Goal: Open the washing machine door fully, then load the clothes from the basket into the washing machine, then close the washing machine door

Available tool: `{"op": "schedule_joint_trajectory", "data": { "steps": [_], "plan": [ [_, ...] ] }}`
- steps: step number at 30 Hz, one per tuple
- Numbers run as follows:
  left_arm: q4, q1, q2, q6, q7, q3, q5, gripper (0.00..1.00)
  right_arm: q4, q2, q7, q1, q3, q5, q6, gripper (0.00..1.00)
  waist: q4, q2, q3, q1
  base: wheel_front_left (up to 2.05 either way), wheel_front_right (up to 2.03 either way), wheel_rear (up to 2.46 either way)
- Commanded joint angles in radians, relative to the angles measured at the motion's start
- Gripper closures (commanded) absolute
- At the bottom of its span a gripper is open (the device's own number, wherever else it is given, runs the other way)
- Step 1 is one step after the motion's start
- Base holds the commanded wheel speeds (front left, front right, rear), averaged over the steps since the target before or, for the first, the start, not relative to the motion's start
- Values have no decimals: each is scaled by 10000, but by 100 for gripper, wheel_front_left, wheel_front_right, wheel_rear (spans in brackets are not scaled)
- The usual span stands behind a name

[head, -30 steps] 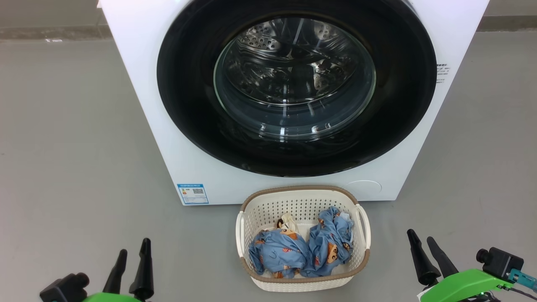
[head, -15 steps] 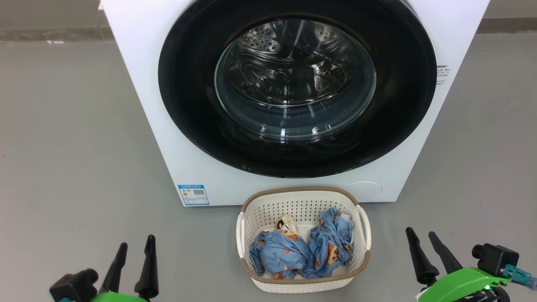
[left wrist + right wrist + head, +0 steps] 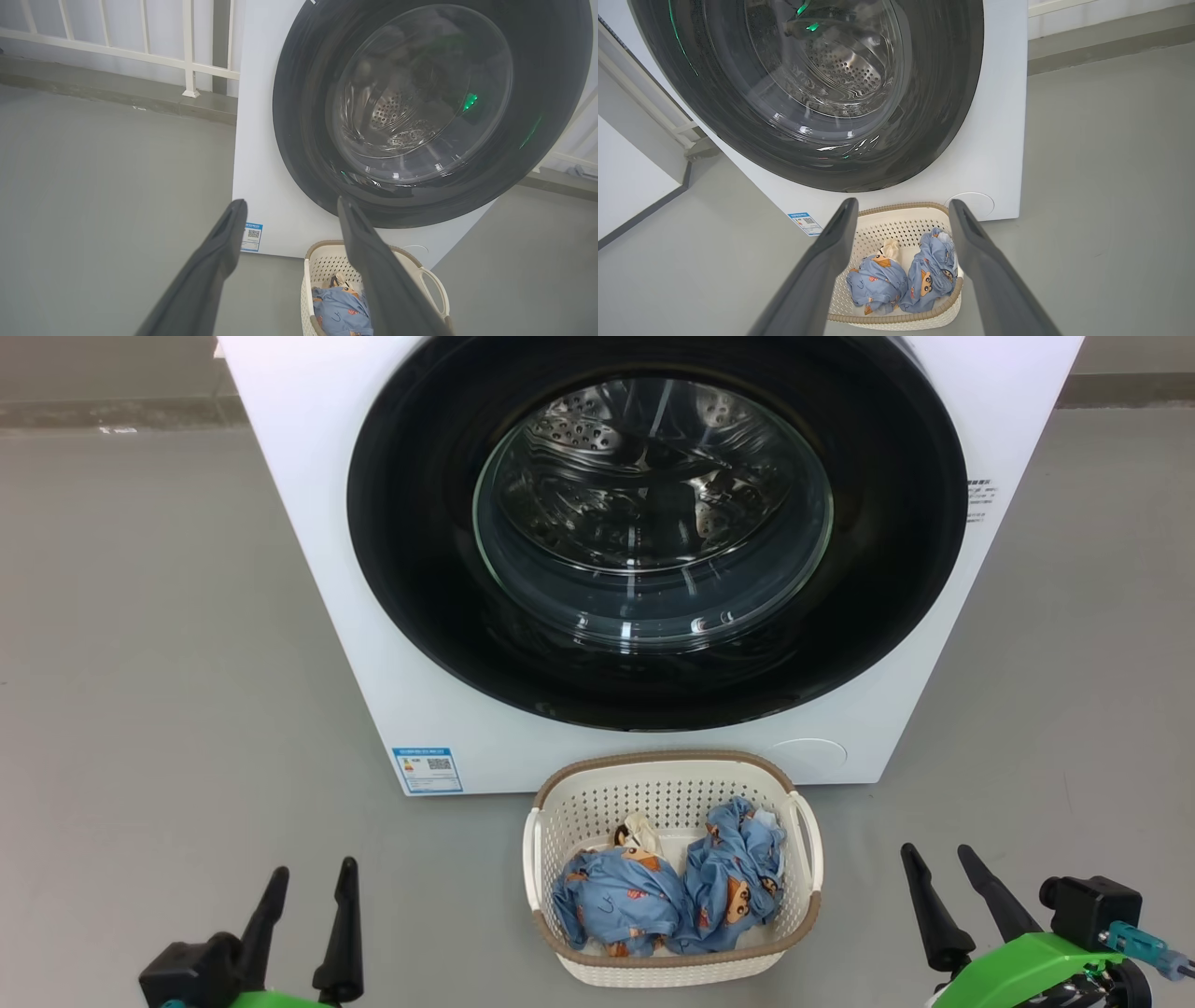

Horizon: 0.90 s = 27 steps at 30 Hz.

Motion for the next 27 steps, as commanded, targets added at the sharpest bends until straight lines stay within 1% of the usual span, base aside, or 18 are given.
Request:
{"op": "schedule_joint_trajectory", "data": {
  "steps": [1,12,24,27],
  "plan": [
    [-262,-235,197,-25,-160,262,347,0,-187,-184,-196,-386,274,-312,14,0,-10,-1,-1,-1,0,0,0],
    [-279,-252,232,-29,-485,244,1440,0,-172,-272,-483,-412,322,-1420,16,0,-61,-1,3,-1,0,0,0],
    [-112,-306,264,-29,-486,381,1375,0,-202,-170,-526,-323,55,-1441,16,0,-131,-1,37,-1,0,0,0],
    [-52,-330,308,-29,-486,401,1570,0,-218,-153,-535,-319,33,-1457,16,0,-159,-1,50,-1,0,0,0]
  ]
}}
